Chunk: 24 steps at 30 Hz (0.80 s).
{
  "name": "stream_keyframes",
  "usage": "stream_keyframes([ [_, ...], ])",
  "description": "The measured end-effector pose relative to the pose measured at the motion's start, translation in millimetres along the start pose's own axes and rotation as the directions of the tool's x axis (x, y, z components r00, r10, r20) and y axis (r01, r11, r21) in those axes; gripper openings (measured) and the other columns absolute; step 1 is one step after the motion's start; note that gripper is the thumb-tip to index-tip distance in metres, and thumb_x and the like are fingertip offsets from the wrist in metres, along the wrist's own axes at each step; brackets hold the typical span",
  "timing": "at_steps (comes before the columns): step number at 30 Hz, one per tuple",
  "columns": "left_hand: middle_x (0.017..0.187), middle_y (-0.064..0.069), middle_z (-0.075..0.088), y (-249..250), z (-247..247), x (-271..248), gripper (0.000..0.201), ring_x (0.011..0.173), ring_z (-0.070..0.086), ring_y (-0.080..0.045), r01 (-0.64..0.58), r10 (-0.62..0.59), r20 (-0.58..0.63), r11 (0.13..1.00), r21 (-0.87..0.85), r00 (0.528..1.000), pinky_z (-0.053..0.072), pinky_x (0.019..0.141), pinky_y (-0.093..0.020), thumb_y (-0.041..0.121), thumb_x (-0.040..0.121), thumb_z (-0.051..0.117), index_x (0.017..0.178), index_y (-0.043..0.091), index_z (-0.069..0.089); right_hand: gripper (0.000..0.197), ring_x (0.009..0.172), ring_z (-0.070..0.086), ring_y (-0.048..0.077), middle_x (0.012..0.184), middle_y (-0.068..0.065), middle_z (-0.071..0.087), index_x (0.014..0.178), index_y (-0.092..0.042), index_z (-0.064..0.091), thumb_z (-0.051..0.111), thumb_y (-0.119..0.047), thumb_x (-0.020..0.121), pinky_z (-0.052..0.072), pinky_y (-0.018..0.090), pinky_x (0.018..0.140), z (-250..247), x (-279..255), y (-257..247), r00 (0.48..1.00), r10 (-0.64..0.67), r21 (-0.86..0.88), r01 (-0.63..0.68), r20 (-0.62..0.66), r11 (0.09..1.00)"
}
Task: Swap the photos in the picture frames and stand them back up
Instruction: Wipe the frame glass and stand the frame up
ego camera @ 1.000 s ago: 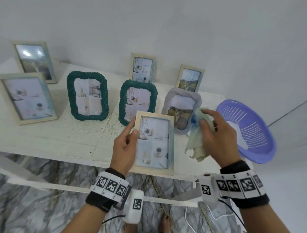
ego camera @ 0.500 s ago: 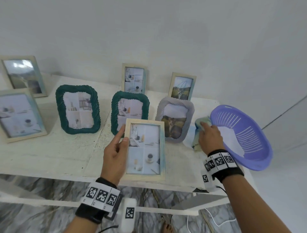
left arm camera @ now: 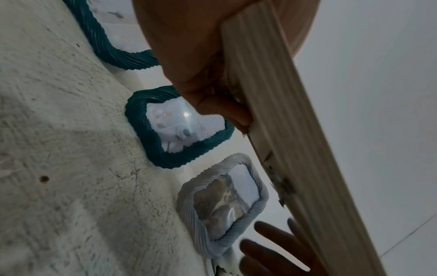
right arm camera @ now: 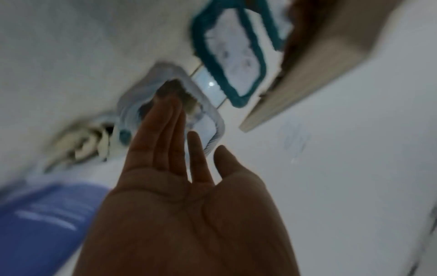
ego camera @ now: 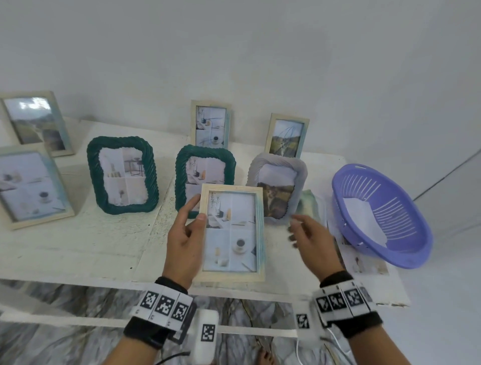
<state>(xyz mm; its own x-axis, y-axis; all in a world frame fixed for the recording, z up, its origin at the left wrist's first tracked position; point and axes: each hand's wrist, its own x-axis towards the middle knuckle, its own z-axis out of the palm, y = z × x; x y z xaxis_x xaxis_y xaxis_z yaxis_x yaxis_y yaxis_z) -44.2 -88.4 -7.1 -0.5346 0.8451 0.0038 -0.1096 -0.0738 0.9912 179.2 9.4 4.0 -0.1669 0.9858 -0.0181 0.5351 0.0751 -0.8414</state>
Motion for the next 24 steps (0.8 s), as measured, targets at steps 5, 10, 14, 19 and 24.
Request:
stream_keyframes([
  [5, 0.081, -0.004, 0.073, 1, 11, -4, 0.023, 0.067, 0.062, -0.011, -0.028, 0.028, -0.008, 0.999, -0.018, 1.0, 0.051, 0.057, -0.02, 0.015, 0.101, 0.049, 0.118, 0.03, 0.054, 0.043, 0.104, 0.067, 0.029, 0.112, 0.014, 0.07, 0.12, -0.014, 0.065, 0.035, -0.039, 0.102, 0.052, 0.047, 0.092, 30, -50, -28, 0.887, 0.145, 0.641, -0.423, 0.439, 0.64],
  [10, 0.097, 0.003, 0.072, -3, 12, -6, 0.027, 0.086, 0.067, -0.006, -0.021, 0.013, 0.101, 0.997, 0.08, 0.995, 0.052, 0.074, -0.023, 0.036, 0.094, 0.054, 0.121, 0.029, 0.054, 0.045, 0.12, 0.057, 0.036, 0.128, 0.02, 0.061, 0.133, -0.006, 0.054, 0.033, -0.033, 0.103, 0.043, 0.054, 0.103, 41, -58, -31, 0.903, 0.128, 0.82, -0.427, 0.41, 0.381],
  [14, 0.107, 0.044, 0.057, 14, 19, -15, 0.049, 0.099, 0.051, 0.026, 0.052, -0.129, 0.318, 0.969, 0.24, 0.939, 0.043, 0.085, -0.005, 0.06, 0.074, 0.056, 0.12, 0.056, 0.038, 0.04, 0.117, 0.058, 0.039, 0.121, 0.017, 0.065, 0.124, -0.01, 0.062, 0.04, -0.032, 0.099, 0.046, 0.057, 0.098, 42, -62, -32, 0.957, 0.08, 0.774, -0.274, 0.28, 0.571],
  [19, 0.138, 0.008, 0.053, 16, 27, -16, 0.099, 0.121, 0.056, -0.012, 0.189, -0.235, 0.401, 0.97, 0.151, 0.886, 0.047, 0.102, -0.04, 0.085, 0.061, 0.06, 0.145, 0.042, 0.03, 0.033, 0.095, 0.068, 0.033, 0.107, 0.013, 0.07, 0.12, -0.014, 0.065, 0.045, -0.028, 0.097, 0.057, 0.042, 0.077, 44, -73, -45, 0.964, -0.119, 0.676, -0.075, 0.236, 0.733],
  [24, 0.117, -0.008, 0.069, 20, 30, -26, 0.093, 0.113, 0.064, -0.03, 0.428, -0.31, 0.485, 0.891, -0.151, 0.818, 0.041, 0.106, -0.059, 0.078, 0.061, 0.07, 0.129, 0.016, 0.056, 0.034, 0.089, 0.065, 0.031, 0.104, 0.004, 0.064, 0.126, -0.028, 0.06, 0.058, -0.013, 0.096, 0.058, 0.048, 0.075, 53, -74, -45, 0.948, -0.292, 0.471, 0.203, 0.123, 0.858],
])
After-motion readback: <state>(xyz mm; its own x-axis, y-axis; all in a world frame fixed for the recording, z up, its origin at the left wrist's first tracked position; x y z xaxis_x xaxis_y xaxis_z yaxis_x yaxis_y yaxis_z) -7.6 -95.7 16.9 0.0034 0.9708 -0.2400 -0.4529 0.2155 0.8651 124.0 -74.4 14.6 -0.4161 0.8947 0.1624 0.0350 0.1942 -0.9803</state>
